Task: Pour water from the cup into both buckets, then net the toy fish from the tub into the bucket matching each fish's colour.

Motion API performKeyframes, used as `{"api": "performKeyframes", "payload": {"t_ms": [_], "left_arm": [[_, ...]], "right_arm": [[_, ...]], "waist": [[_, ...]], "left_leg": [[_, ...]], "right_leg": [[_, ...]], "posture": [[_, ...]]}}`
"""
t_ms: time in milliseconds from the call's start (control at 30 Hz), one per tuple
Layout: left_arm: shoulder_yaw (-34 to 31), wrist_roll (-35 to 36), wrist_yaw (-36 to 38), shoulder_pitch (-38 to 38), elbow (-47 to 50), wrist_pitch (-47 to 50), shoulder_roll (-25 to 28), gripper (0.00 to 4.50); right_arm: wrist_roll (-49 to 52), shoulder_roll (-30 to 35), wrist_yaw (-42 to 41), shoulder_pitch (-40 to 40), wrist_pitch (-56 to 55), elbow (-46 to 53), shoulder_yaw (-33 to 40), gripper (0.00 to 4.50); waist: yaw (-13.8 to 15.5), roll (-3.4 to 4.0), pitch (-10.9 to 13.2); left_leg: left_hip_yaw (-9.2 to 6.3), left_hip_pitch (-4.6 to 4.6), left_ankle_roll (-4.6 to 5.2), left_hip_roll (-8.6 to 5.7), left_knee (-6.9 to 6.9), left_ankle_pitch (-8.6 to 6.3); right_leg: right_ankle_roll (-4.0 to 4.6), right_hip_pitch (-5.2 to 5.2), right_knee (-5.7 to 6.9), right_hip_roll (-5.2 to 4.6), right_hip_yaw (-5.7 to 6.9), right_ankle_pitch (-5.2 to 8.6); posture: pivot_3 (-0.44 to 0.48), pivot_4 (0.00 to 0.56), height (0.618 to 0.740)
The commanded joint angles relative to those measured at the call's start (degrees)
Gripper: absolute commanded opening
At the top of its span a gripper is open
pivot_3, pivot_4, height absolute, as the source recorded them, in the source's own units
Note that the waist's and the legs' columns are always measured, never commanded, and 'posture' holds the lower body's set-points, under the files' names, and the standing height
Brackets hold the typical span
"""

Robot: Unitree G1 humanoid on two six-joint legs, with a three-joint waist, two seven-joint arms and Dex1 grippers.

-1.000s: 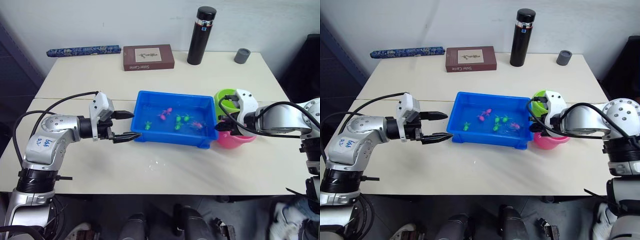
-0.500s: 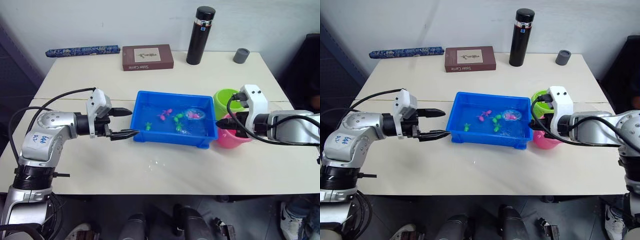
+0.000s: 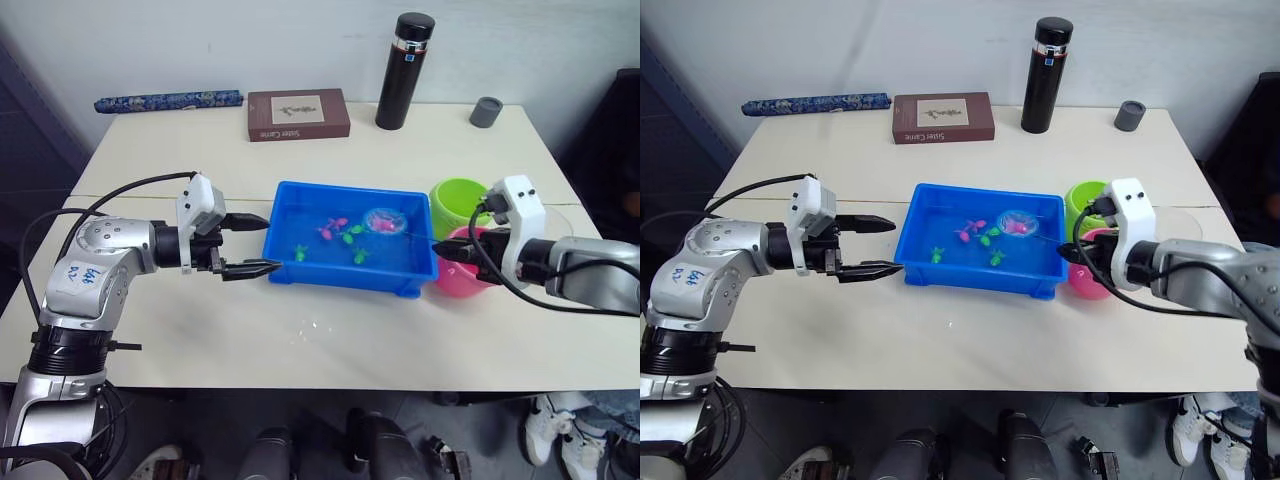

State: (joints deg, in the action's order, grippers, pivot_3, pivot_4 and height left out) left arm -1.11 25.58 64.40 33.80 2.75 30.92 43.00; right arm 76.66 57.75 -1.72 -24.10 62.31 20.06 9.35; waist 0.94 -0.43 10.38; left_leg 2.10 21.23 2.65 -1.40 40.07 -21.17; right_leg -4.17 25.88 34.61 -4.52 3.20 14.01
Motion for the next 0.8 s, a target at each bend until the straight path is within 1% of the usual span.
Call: {"api": "performKeyframes", "payload": {"t_ms": [33, 167, 233, 433, 567, 700, 800], "left_arm": [[-0.29, 1.47, 2.69, 1.89, 0.02, -2.11, -0.29, 4.43], [0.12, 1.23, 4.49, 3.81, -1.97, -3.85, -1.22, 4.43], [0.58, 0.95, 5.39, 5.04, -3.29, -5.13, -2.1, 4.43], [1.73, 0.14, 6.96, 7.1, -6.62, -7.74, -3.69, 4.43], [2.57, -0.51, 7.69, 8.18, -8.43, -9.09, -4.71, 4.43], [2.72, -0.91, 8.05, 8.57, -9.25, -9.69, -5.05, 4.43], [3.23, -1.71, 8.31, 9.43, -11.22, -10.91, -5.57, 4.43]], "right_arm": [[-8.51, 1.97, -11.93, 5.73, -8.39, 5.51, 8.15, 0.0], [-12.21, 2.73, -20.7, 12.0, -11.52, 6.95, 16.11, 0.0], [-13.91, 3.72, -25.22, 16.5, -11.86, 7.68, 22.22, 0.0], [-22.5, 3.13, -34.02, 29.31, -14.05, 8.24, 34.05, 0.0], [-30.15, 2.03, -36.94, 34.86, -18.27, 7.49, 36.25, 0.0], [-33.61, 1.2, -38.2, 35.86, -20.1, 7.13, 36.24, 0.0], [-38.49, 0.77, -38.83, 37.89, -22.48, 6.71, 36.4, 0.0]], "waist": [[0.43, 0.0, 0.0], [0.59, 0.0, 0.0], [0.83, 0.0, 0.0], [0.64, 0.0, 0.0], [0.64, 0.0, -0.01], [0.51, 0.0, -0.01], [0.57, 0.0, -0.01]], "left_leg": [[0.02, -0.01, 0.01, -0.02, 0.0, 0.0], [0.01, -0.04, 0.03, -0.04, 0.05, -0.01], [0.0, -0.11, 0.05, -0.05, 0.05, -0.02], [0.02, -0.17, 0.06, -0.05, 0.05, -0.03], [0.04, -0.23, 0.06, -0.07, 0.06, -0.03], [0.08, -0.3, 0.06, -0.08, 0.06, -0.03], [0.07, -0.31, 0.05, -0.08, 0.06, -0.03]], "right_leg": [[-0.02, 0.0, -0.01, 0.0, -0.02, -0.01], [-0.06, -0.07, 0.0, 0.01, -0.02, -0.03], [-0.06, -0.13, -0.01, 0.0, -0.02, -0.04], [-0.07, -0.22, -0.03, 0.04, -0.01, -0.04], [-0.08, -0.25, 0.01, 0.06, -0.03, -0.04], [-0.08, -0.26, 0.06, 0.08, -0.09, -0.04], [-0.08, -0.26, 0.08, 0.09, -0.09, -0.04]], "posture": [[0.0, 0.15, 0.74], [0.0, 0.15, 0.74], [0.0, 0.15, 0.74], [0.0, 0.15, 0.74], [0.0, 0.15, 0.74], [0.0, 0.15, 0.74], [0.0, 0.15, 0.74]]}}
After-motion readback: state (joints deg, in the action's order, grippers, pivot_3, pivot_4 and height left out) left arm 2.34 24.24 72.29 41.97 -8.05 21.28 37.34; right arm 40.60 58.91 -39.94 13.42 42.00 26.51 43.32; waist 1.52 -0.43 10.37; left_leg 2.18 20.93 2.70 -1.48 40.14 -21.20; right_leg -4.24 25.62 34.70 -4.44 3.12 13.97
